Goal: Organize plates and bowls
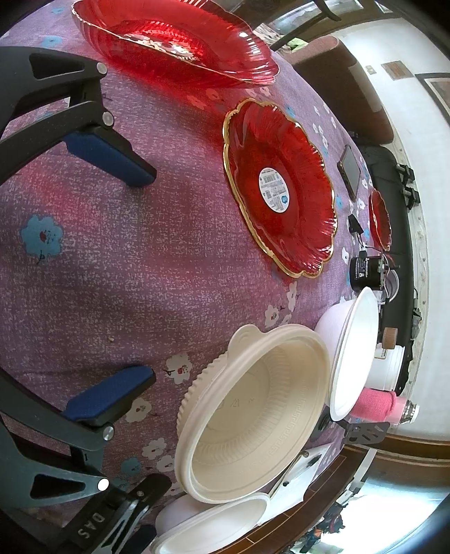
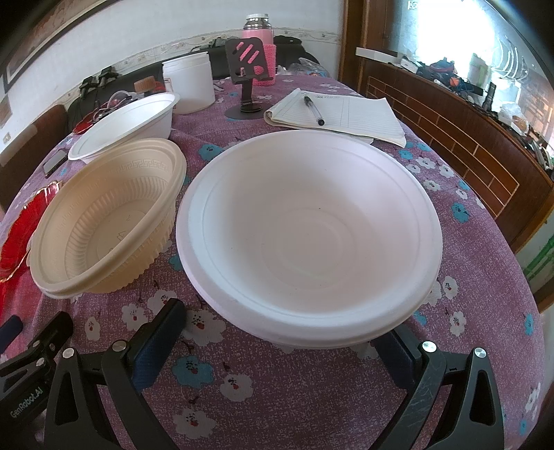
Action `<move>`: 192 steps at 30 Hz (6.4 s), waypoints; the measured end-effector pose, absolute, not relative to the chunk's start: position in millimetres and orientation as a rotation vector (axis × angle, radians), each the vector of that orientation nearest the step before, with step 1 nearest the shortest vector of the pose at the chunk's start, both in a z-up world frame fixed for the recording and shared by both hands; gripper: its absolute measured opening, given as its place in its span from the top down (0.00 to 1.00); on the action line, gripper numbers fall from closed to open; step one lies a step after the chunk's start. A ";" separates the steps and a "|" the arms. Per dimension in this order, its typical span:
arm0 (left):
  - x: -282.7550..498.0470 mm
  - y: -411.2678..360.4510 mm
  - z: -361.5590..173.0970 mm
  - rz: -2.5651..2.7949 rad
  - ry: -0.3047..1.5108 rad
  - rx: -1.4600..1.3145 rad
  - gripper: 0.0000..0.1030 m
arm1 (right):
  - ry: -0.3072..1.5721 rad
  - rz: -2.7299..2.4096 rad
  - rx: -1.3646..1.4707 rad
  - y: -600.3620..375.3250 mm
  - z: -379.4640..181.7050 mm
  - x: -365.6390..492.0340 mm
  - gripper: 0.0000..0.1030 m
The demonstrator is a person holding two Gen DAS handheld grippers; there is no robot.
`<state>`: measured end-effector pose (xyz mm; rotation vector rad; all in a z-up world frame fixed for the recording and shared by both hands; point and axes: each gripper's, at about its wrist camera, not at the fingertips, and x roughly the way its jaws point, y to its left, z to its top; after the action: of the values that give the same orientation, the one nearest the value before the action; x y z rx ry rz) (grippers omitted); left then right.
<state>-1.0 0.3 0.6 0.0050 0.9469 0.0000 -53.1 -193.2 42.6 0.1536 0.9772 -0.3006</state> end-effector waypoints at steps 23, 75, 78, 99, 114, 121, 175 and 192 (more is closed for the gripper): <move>-69.3 29.2 39.1 0.001 0.851 -0.040 0.00 | 0.964 -0.550 0.260 -171.9 44.5 -69.8 0.01; -63.1 360.5 92.8 0.082 0.866 -0.377 0.00 | 1.136 0.492 0.406 52.6 69.2 -18.2 0.46; -40.1 356.8 74.1 0.066 0.908 -0.381 0.00 | 1.149 0.491 0.418 58.9 63.1 -12.0 0.46; -16.7 334.8 52.4 0.042 0.986 -0.353 0.82 | 1.097 0.484 0.336 74.1 71.9 -12.6 0.87; -28.9 367.5 52.2 0.136 0.996 -0.388 0.81 | 1.147 0.536 0.314 110.9 59.8 -6.7 0.87; -23.7 372.3 26.0 0.140 1.025 -0.443 0.68 | 1.147 0.539 0.321 112.2 46.0 -3.5 0.84; 117.5 211.0 95.8 -0.068 1.039 -0.269 0.01 | 1.015 0.306 0.520 -27.2 65.2 23.6 0.54; 187.4 177.6 19.3 -0.094 1.240 -0.285 0.02 | 1.023 0.302 0.617 -39.1 24.9 56.0 0.54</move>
<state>187.4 177.6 19.3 -0.2850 1.2400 -0.0940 56.0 -39.1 24.9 0.6168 1.0231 0.3020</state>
